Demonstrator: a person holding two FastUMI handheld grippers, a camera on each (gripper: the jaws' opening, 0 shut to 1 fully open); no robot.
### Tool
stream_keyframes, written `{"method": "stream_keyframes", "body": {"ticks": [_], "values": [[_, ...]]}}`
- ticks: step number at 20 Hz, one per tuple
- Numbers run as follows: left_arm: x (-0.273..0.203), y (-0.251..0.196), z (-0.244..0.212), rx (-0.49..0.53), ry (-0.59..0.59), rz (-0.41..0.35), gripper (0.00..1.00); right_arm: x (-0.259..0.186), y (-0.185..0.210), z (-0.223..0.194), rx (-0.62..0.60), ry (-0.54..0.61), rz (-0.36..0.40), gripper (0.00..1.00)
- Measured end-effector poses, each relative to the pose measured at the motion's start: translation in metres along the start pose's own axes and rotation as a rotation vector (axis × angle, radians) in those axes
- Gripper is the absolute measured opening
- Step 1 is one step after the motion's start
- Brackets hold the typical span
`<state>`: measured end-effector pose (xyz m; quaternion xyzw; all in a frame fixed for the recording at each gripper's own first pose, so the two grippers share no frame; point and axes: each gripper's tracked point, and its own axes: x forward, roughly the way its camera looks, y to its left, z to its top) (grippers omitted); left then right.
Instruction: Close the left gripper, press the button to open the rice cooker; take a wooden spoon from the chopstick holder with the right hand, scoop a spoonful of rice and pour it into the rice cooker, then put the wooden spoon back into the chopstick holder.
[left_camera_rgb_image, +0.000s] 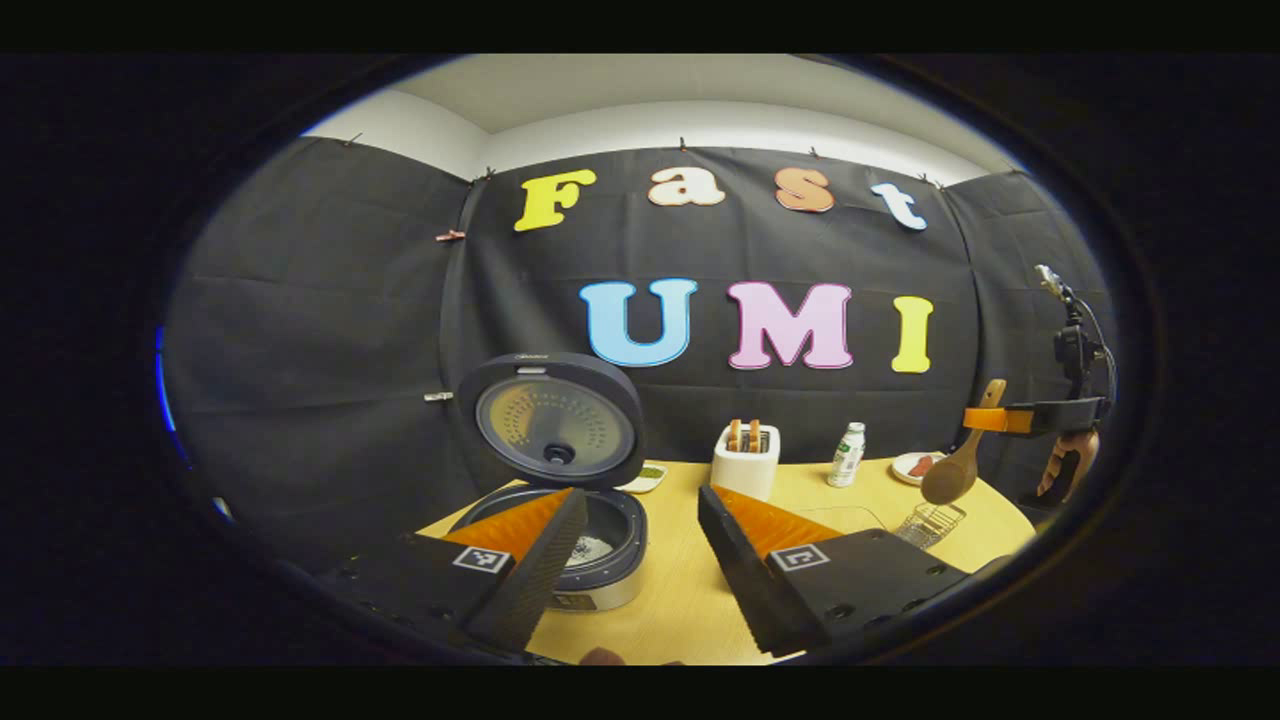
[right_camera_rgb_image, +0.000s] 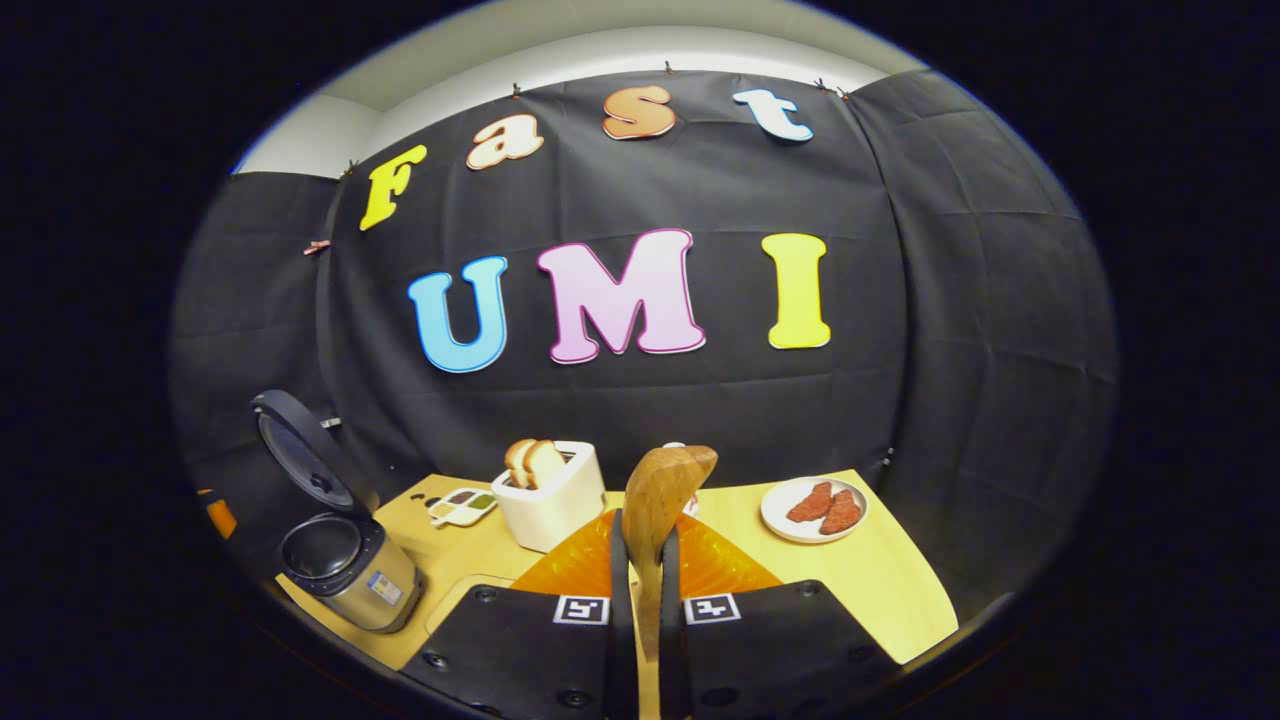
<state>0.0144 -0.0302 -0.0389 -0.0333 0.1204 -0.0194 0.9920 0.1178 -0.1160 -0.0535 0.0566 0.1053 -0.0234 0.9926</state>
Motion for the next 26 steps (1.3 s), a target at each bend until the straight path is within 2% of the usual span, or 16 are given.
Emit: {"method": "stream_keyframes", "body": {"ticks": [5,7,18,26], "values": [[0.0,-0.005,0.003,-0.006,0.0,0.022,0.79,0.007,-0.044,-0.013,-0.02,0.004,-0.071,0.13],[-0.001,-0.007,0.002,-0.003,0.003,0.033,0.8,0.012,-0.052,-0.027,-0.02,0.037,-0.074,0.13],[0.0,-0.009,0.0,0.013,0.025,0.06,0.79,0.029,-0.059,-0.091,-0.025,0.177,-0.082,0.13],[-0.001,-0.012,0.001,0.02,0.02,0.047,0.79,0.016,-0.069,-0.124,0.005,0.269,-0.136,0.17]]}}
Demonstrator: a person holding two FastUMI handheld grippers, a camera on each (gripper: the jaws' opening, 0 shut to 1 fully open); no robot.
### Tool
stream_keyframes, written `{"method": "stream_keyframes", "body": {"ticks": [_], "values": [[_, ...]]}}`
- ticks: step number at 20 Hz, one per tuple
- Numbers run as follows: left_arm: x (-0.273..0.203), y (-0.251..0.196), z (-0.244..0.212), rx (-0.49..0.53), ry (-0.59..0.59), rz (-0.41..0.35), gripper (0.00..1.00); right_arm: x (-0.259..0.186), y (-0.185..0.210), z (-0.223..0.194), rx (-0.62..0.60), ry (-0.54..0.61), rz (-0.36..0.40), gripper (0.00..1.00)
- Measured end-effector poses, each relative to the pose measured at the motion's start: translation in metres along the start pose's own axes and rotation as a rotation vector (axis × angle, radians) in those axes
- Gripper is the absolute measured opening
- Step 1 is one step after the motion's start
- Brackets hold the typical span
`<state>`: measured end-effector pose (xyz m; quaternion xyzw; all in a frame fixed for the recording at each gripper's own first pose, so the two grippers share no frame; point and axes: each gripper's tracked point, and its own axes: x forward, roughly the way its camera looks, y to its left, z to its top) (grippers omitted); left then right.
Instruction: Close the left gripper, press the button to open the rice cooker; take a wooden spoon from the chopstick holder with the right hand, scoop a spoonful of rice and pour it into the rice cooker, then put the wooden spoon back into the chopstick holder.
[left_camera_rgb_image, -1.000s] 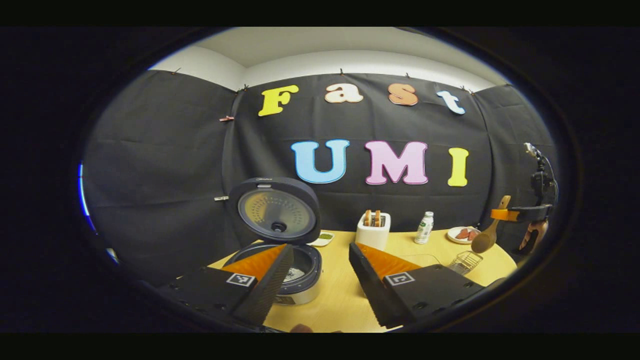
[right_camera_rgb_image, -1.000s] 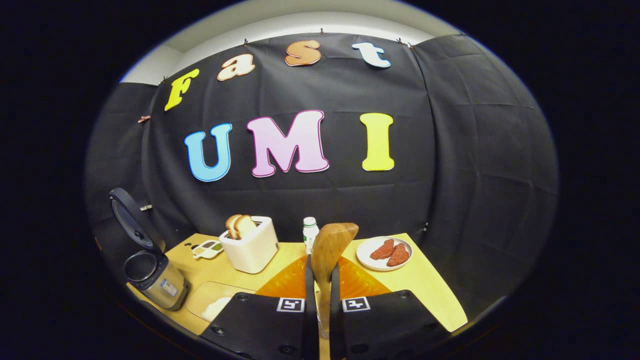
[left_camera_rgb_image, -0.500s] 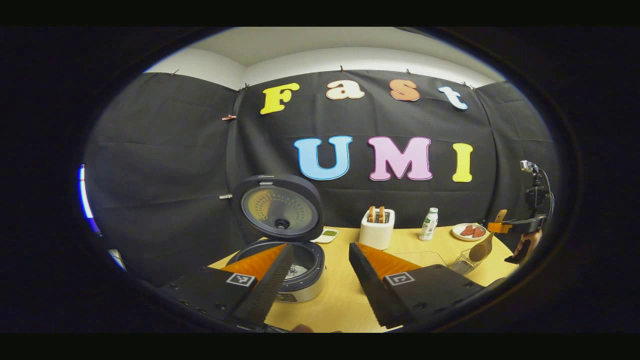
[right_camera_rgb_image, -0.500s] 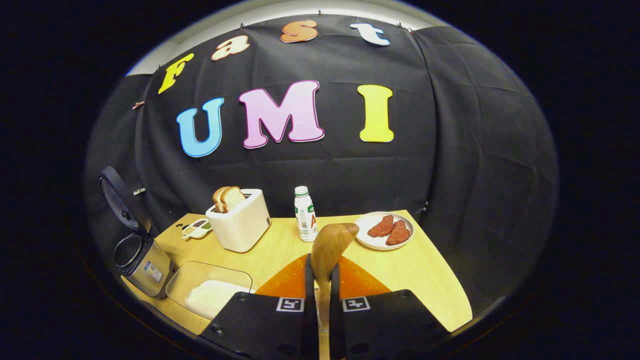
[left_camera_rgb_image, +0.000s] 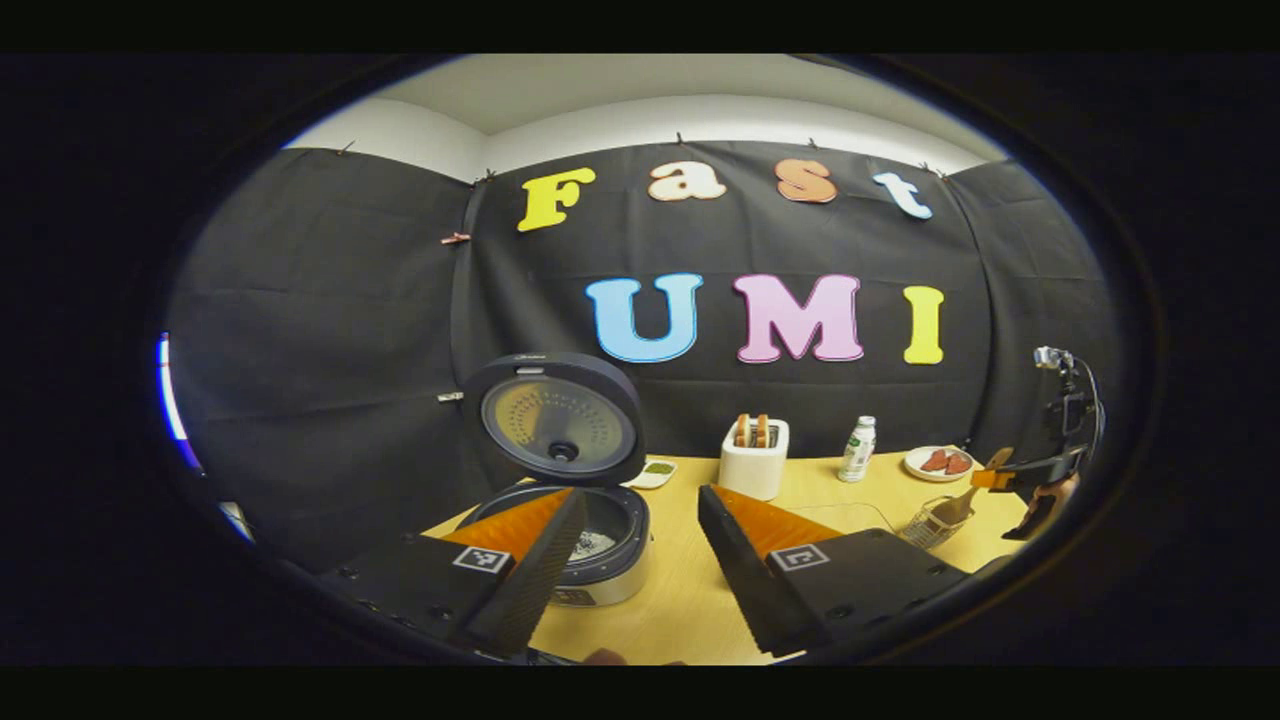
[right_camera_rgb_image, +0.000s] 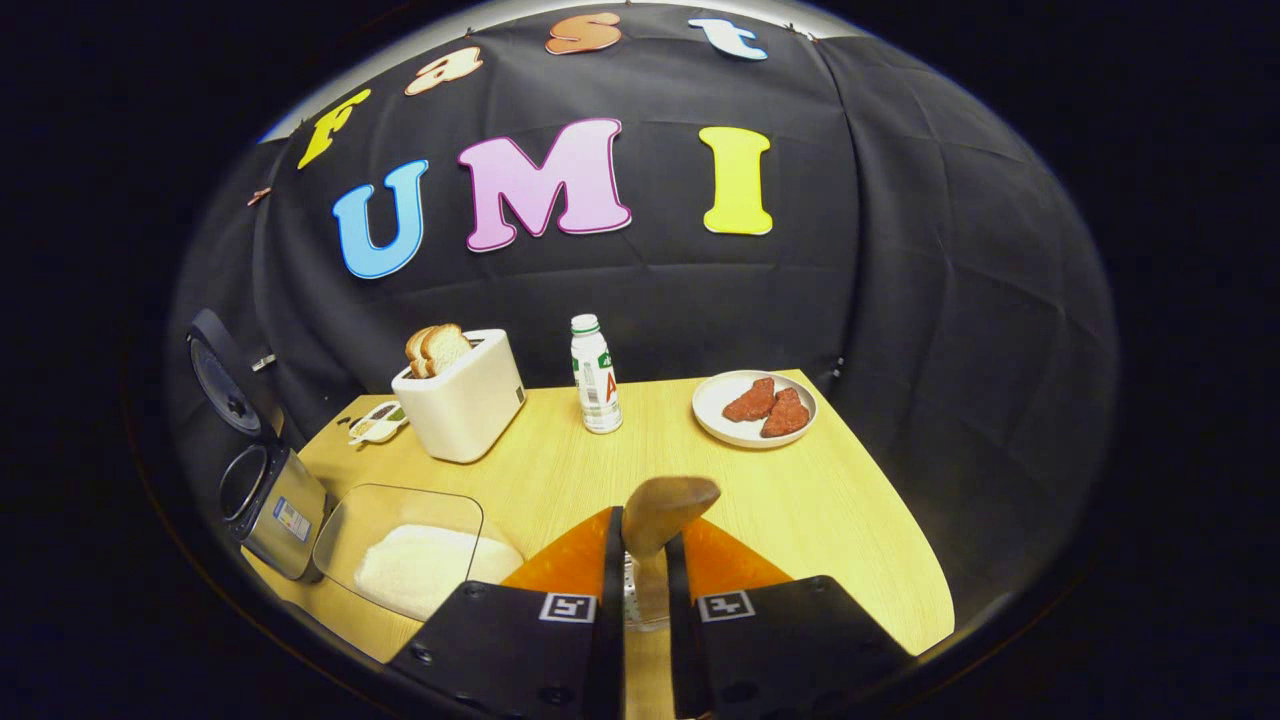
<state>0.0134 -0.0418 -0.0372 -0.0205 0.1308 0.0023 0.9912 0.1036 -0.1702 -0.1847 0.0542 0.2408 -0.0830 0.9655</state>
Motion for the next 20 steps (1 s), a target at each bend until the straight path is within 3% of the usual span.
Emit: {"method": "stream_keyframes", "body": {"ticks": [2,3,4,9,10,11,19,20], "values": [[0.0,0.001,0.0,0.004,0.0,-0.003,0.8,-0.008,-0.004,0.01,0.013,-0.039,-0.015,0.39],[-0.001,0.002,0.0,0.003,-0.001,-0.004,0.79,-0.009,-0.006,0.013,0.013,-0.051,-0.026,0.35],[-0.001,0.002,-0.001,0.002,0.0,-0.006,0.79,-0.011,-0.006,0.016,0.011,-0.056,-0.035,0.42],[0.001,0.005,0.0,0.003,-0.005,-0.011,0.79,-0.021,-0.018,0.023,0.013,-0.075,-0.086,0.45],[0.001,0.005,0.0,0.003,-0.007,-0.012,0.8,-0.025,-0.021,0.027,0.014,-0.085,-0.097,0.51],[0.001,0.006,0.0,0.003,-0.009,-0.013,0.79,-0.027,-0.022,0.03,0.016,-0.094,-0.103,0.46],[0.016,0.014,0.006,0.012,-0.024,-0.018,0.79,-0.049,-0.014,0.054,0.035,-0.153,-0.116,0.47],[0.019,0.016,0.009,0.011,-0.03,-0.018,0.79,-0.05,-0.011,0.054,0.033,-0.155,-0.113,0.43]]}}
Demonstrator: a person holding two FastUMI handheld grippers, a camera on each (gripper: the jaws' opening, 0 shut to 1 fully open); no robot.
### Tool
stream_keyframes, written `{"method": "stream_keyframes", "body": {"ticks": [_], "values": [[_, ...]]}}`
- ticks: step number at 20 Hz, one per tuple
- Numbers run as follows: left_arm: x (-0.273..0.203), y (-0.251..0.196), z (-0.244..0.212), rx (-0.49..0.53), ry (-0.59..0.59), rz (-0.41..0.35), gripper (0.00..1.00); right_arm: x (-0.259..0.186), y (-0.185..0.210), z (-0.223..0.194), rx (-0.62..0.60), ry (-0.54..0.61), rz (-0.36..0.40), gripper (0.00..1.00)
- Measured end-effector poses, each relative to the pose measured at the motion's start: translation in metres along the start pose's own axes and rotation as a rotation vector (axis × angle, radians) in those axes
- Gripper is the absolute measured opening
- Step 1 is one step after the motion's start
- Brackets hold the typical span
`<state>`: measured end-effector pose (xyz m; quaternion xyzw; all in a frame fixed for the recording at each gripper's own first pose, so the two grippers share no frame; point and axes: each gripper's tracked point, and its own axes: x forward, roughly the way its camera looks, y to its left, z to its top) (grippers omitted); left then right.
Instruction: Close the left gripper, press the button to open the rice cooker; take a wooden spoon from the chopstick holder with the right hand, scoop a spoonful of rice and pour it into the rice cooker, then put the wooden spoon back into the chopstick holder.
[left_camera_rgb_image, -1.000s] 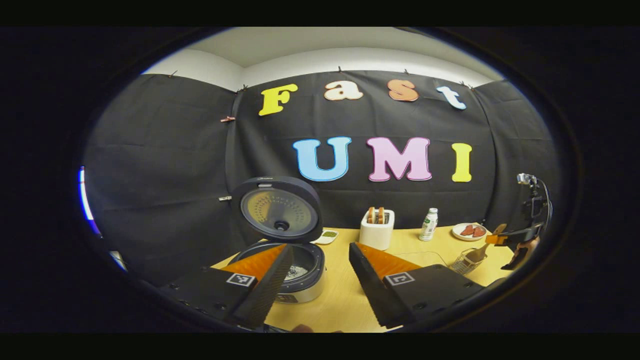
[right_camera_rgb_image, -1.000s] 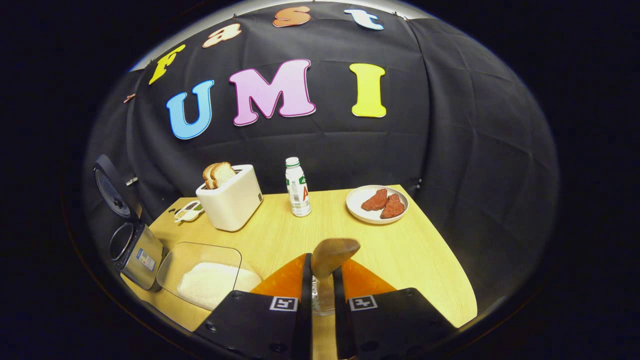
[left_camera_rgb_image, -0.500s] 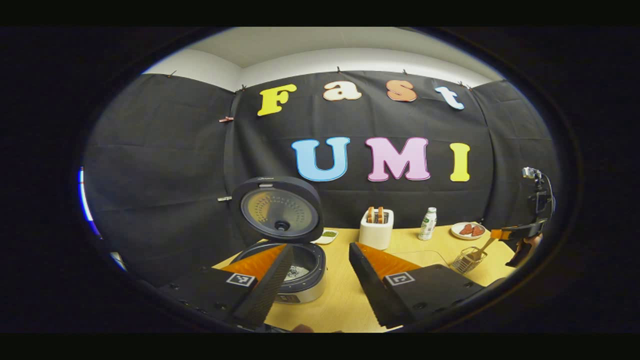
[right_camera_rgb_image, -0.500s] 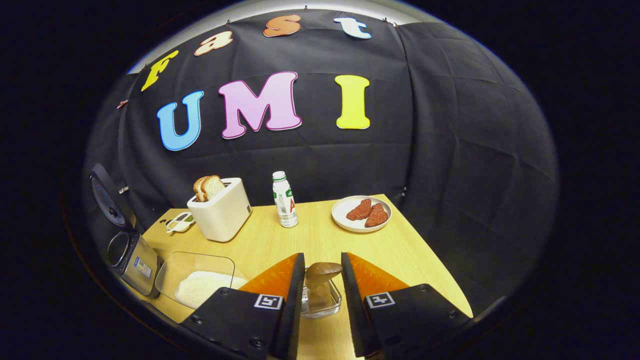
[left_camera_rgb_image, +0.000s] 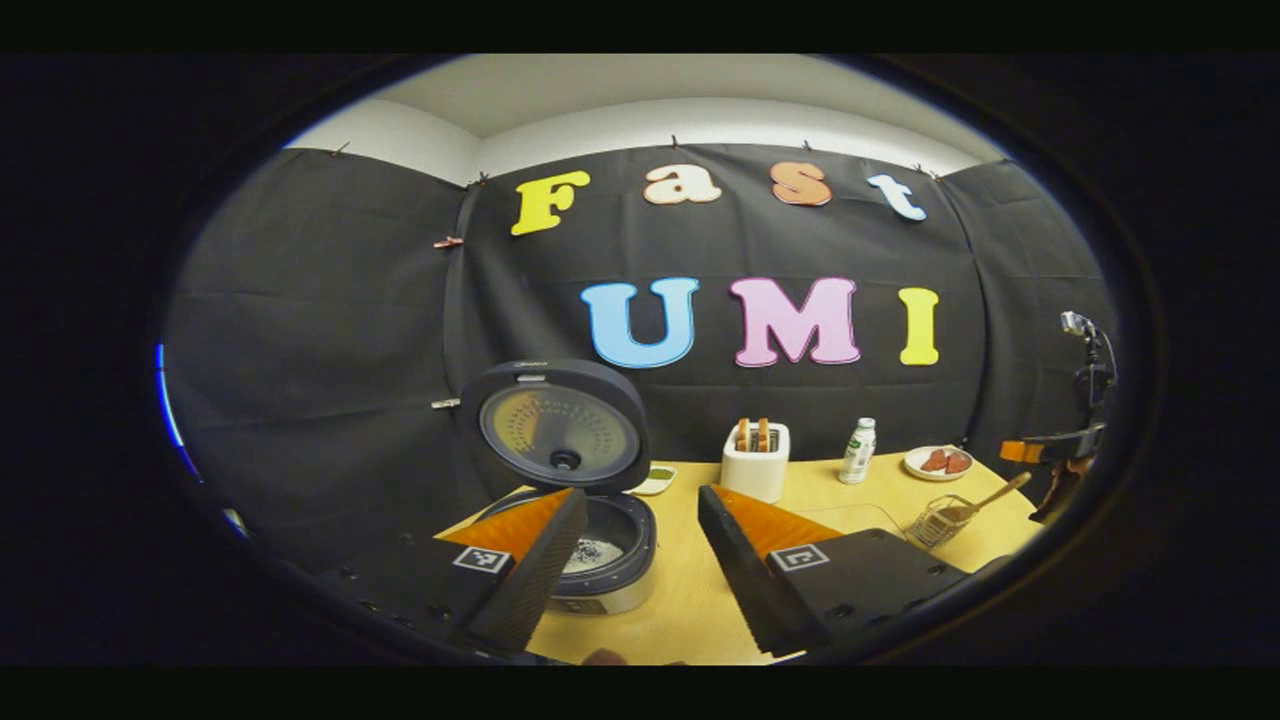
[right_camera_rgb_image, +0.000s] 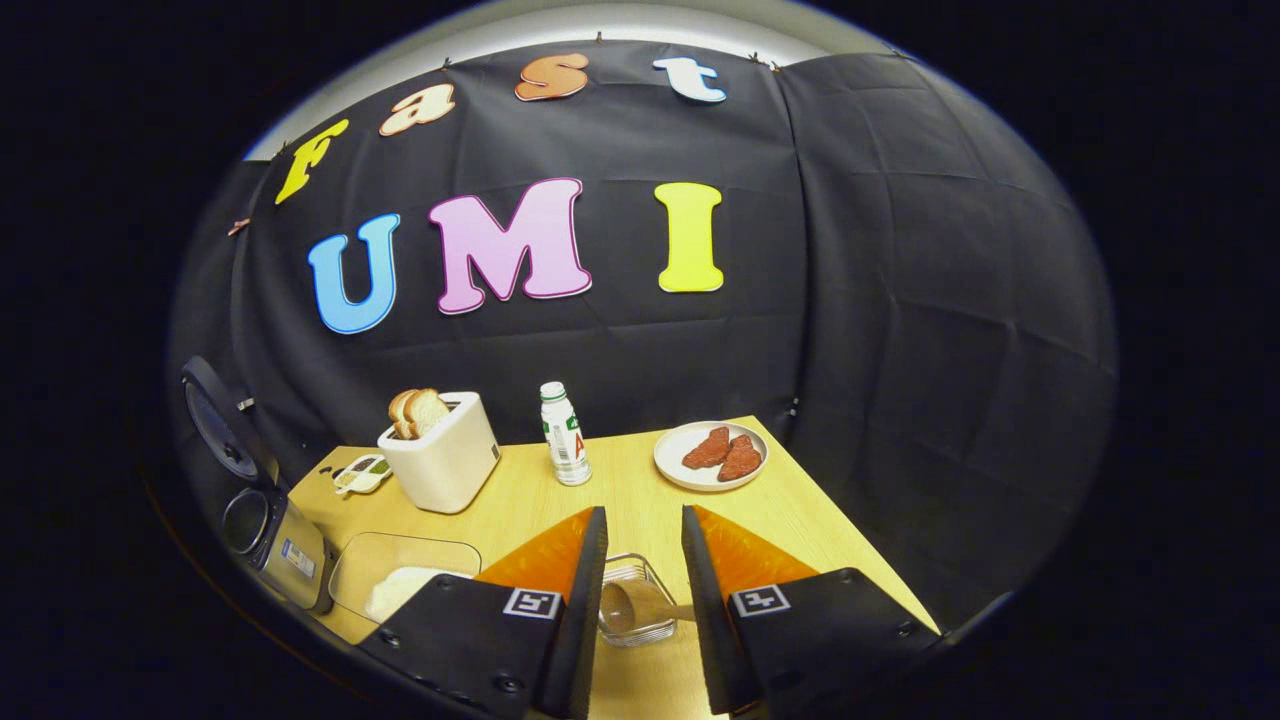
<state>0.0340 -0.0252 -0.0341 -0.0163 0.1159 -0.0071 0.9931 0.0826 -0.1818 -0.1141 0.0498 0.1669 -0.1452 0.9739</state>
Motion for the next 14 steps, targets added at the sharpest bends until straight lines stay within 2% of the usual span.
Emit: {"method": "stream_keyframes", "body": {"ticks": [1,2,3,4,5,6,7,8,14], "values": [[0.004,0.003,0.003,-0.001,-0.006,0.0,0.79,-0.002,0.004,-0.001,-0.002,0.002,0.007,0.47],[0.008,0.006,0.005,-0.001,-0.013,0.002,0.79,-0.003,0.008,0.0,-0.006,0.003,0.011,0.43],[0.012,0.01,0.009,0.004,-0.02,0.004,0.79,-0.004,0.012,0.0,-0.012,0.003,0.016,0.43],[0.017,0.013,0.013,0.012,-0.033,0.005,0.79,-0.005,0.017,0.0,-0.016,0.003,0.022,0.47],[0.022,0.017,0.019,0.017,-0.046,0.004,0.79,-0.006,0.023,0.0,-0.02,0.004,0.03,0.43],[0.027,0.019,0.023,0.018,-0.056,-0.003,0.79,-0.008,0.028,0.0,-0.025,0.002,0.037,0.47],[0.033,0.019,0.028,0.013,-0.064,-0.017,0.79,-0.01,0.033,0.001,-0.03,-0.003,0.047,0.43],[0.04,0.022,0.03,0.005,-0.067,-0.026,0.79,-0.011,0.039,0.003,-0.035,-0.01,0.056,0.47],[0.076,0.05,0.05,-0.025,-0.086,-0.017,0.79,-0.021,0.072,0.015,-0.036,-0.042,0.109,0.48]]}}
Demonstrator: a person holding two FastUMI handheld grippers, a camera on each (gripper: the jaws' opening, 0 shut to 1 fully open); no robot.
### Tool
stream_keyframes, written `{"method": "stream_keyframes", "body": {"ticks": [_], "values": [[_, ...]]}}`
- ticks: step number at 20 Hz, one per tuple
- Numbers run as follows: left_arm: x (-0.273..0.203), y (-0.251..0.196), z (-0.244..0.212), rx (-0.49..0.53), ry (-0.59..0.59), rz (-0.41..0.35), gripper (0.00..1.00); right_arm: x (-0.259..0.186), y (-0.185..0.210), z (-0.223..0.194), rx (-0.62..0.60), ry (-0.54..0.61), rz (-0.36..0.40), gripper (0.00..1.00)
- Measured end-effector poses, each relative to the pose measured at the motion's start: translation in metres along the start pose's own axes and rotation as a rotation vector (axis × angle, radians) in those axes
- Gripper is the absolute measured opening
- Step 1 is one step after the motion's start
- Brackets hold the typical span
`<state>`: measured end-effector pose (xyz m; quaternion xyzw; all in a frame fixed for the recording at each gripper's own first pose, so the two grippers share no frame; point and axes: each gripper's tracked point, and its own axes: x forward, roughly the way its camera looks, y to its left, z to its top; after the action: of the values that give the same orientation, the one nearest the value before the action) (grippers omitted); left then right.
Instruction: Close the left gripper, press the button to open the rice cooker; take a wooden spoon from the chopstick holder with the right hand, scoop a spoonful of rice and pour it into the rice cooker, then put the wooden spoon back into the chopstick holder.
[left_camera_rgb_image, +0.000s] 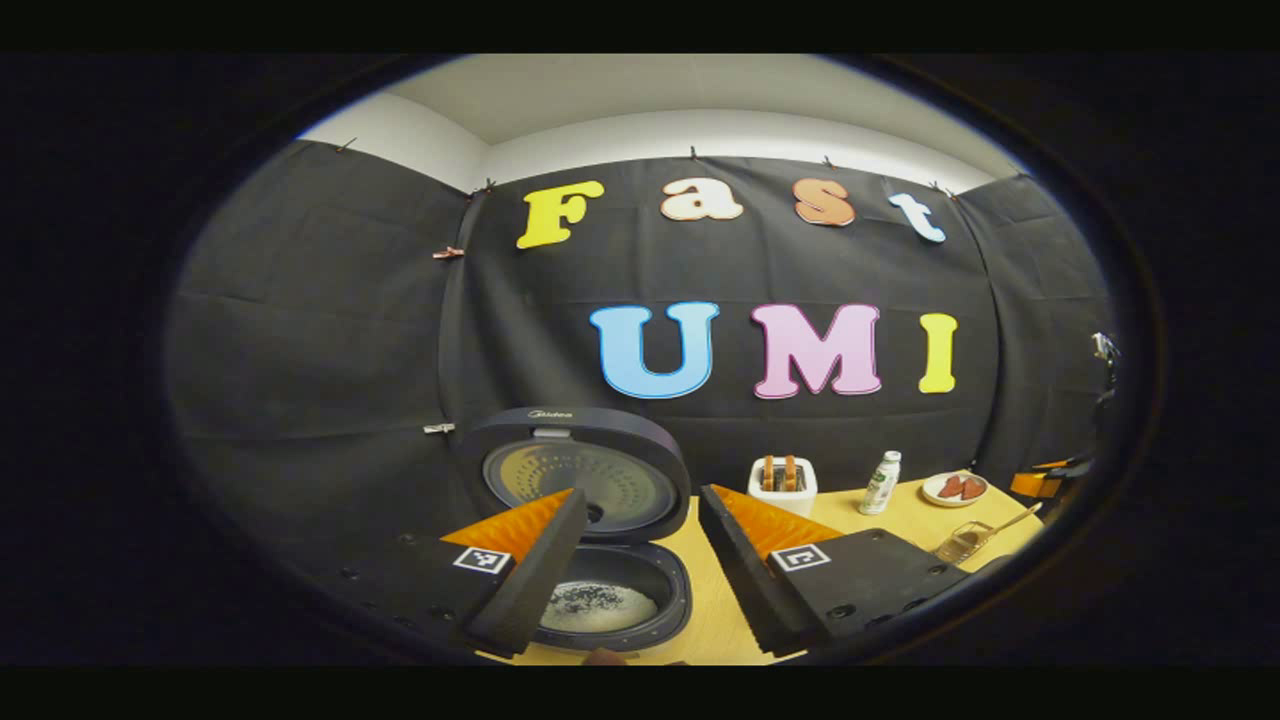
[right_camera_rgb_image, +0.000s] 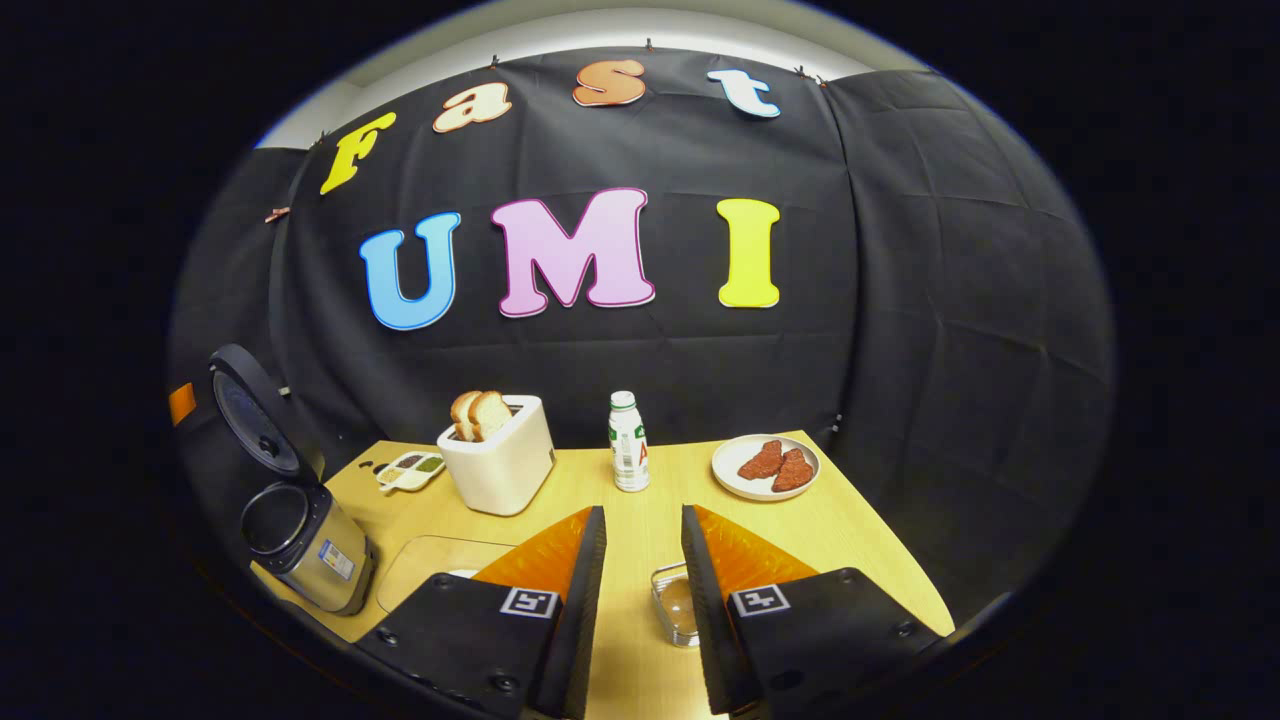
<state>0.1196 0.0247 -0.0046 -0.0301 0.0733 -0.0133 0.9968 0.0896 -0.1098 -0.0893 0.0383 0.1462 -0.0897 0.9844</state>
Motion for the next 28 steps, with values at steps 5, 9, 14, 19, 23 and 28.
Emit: {"method": "stream_keyframes", "body": {"ticks": [5,9,14,19,23,28], "values": [[0.032,0.01,0.023,0.014,-0.038,-0.022,0.8,-0.001,0.022,0.009,-0.006,-0.021,0.021,0.54],[0.054,0.024,0.049,0.054,-0.1,-0.011,0.81,-0.005,0.033,0.014,-0.012,-0.035,0.027,0.58],[0.082,0.037,0.071,0.087,-0.161,-0.002,0.82,-0.009,0.044,0.019,-0.015,-0.055,0.024,0.63],[0.112,0.048,0.057,0.033,-0.096,-0.009,0.85,-0.009,0.047,0.017,-0.011,-0.048,0.012,0.63],[0.131,0.055,0.053,0.063,-0.07,-0.013,0.86,-0.007,0.049,0.014,-0.011,-0.044,0.004,0.63],[0.147,0.056,0.042,0.048,-0.012,-0.02,0.86,-0.005,0.054,0.011,-0.01,-0.035,0.005,0.63]]}}
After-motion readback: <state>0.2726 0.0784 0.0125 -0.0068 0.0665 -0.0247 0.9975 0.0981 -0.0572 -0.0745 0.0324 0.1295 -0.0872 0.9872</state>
